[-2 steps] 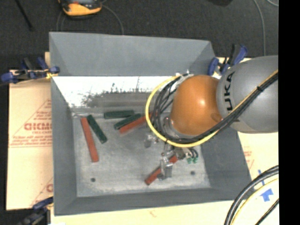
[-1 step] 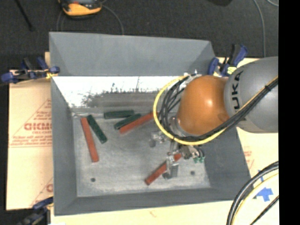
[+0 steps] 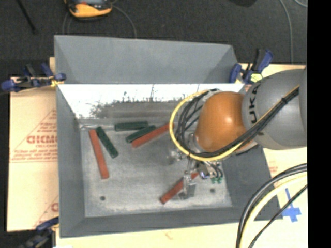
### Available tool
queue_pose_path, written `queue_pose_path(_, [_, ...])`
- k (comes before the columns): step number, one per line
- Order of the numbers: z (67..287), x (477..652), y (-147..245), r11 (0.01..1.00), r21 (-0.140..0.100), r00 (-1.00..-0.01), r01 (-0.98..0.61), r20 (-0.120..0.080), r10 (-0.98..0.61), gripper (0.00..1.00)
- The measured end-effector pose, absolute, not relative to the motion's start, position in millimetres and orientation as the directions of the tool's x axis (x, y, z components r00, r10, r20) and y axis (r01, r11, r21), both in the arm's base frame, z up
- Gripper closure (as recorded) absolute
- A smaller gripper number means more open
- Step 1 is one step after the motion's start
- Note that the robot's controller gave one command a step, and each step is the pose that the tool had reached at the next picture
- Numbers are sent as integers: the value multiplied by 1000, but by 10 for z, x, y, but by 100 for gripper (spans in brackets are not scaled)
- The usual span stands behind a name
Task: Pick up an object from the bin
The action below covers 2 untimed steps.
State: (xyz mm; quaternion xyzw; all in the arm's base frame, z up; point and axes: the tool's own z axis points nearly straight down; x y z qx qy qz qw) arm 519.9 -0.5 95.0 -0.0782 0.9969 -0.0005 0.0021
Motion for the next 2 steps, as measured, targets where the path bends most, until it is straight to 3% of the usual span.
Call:
queue_pose_path(1, [713, 5105, -84, 993, 2, -993, -119, -5, -119, 100])
queue_pose_path(2, [713, 5105, -84, 993, 2, -993, -119, -5, -119, 100])
